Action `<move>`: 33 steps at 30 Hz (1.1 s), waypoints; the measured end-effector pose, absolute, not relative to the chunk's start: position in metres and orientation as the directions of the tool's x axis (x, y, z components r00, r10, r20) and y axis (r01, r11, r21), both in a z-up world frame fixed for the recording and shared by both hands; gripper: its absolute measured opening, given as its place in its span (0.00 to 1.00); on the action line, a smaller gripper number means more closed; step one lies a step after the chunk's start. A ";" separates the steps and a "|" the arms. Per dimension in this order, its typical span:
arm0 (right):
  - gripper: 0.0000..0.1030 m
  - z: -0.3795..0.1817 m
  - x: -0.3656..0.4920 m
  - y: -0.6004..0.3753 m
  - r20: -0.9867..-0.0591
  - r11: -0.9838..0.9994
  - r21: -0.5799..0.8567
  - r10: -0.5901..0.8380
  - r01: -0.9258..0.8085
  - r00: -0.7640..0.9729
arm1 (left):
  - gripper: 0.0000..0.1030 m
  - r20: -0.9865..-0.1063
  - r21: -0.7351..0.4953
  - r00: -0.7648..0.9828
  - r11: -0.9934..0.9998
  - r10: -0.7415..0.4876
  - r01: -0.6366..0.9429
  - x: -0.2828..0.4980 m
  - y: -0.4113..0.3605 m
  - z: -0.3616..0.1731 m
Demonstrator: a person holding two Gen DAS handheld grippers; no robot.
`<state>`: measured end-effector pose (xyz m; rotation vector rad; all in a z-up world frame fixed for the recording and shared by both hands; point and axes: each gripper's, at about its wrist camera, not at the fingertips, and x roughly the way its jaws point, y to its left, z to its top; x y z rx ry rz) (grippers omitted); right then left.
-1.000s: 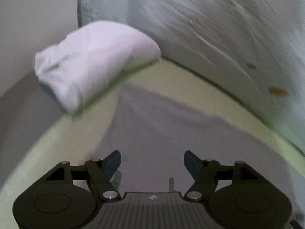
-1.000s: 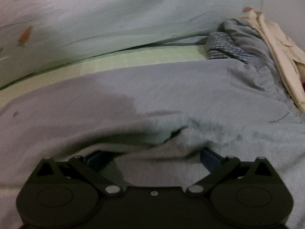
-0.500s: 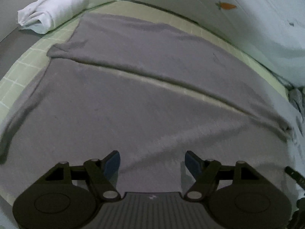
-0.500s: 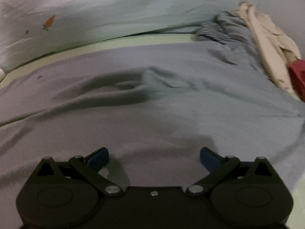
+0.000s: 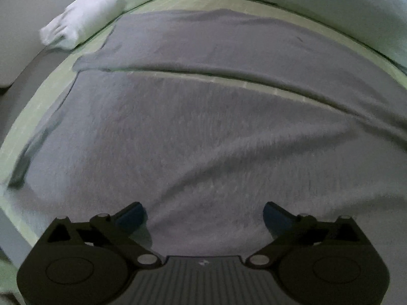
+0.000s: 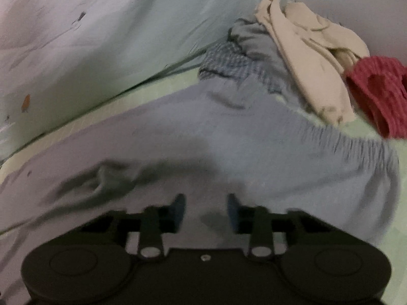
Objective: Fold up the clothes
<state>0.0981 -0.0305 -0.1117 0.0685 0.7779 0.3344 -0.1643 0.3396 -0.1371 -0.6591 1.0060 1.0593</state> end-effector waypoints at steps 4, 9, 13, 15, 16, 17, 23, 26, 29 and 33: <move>0.19 -0.115 0.155 -0.036 -0.686 0.944 0.131 0.306 -0.303 0.660 | 1.00 -0.916 0.050 0.075 0.297 0.395 -0.954 -0.155 0.338 -0.136; 0.19 -0.129 0.232 -0.034 -0.687 0.932 0.135 0.332 -0.335 0.647 | 1.00 -0.930 0.042 0.042 0.220 0.366 -0.975 -0.153 0.342 -0.135; 0.01 -0.137 0.291 -0.040 -0.693 0.946 0.181 0.316 -0.268 0.649 | 1.00 -0.933 0.059 0.007 0.174 0.359 -0.983 -0.149 0.342 -0.135; 0.01 -0.135 0.314 -0.042 -0.693 0.961 0.171 0.276 -0.219 0.666 | 1.00 -0.933 0.081 -0.020 0.156 0.360 -0.984 -0.144 0.339 -0.135; 0.01 -0.134 0.323 -0.041 -0.693 0.973 0.126 0.226 -0.194 0.685 | 1.00 -0.931 0.090 -0.031 0.149 0.363 -0.985 -0.142 0.338 -0.135; 0.08 -0.133 0.331 -0.040 -0.694 0.983 0.076 0.173 -0.169 0.699 | 1.00 -0.930 0.096 -0.037 0.145 0.366 -0.985 -0.141 0.339 -0.135; 0.27 -0.118 0.323 -0.053 -0.687 0.990 0.087 0.141 -0.112 0.713 | 1.00 -0.929 0.040 0.002 0.106 0.371 -0.994 -0.151 0.336 -0.136; 0.48 -0.111 0.286 -0.047 -0.687 0.981 0.104 0.191 -0.164 0.701 | 1.00 -0.915 0.029 0.029 0.139 0.403 -0.990 -0.153 0.332 -0.137; 0.59 -0.111 0.233 -0.027 -0.694 0.957 0.110 0.268 -0.270 0.669 | 1.00 -0.875 0.047 0.059 0.206 0.480 -0.977 -0.153 0.325 -0.137; 0.75 -0.122 0.165 0.001 -0.722 0.934 0.119 0.314 -0.336 0.617 | 1.00 -0.842 0.024 0.137 0.291 0.521 -0.956 -0.169 0.328 -0.140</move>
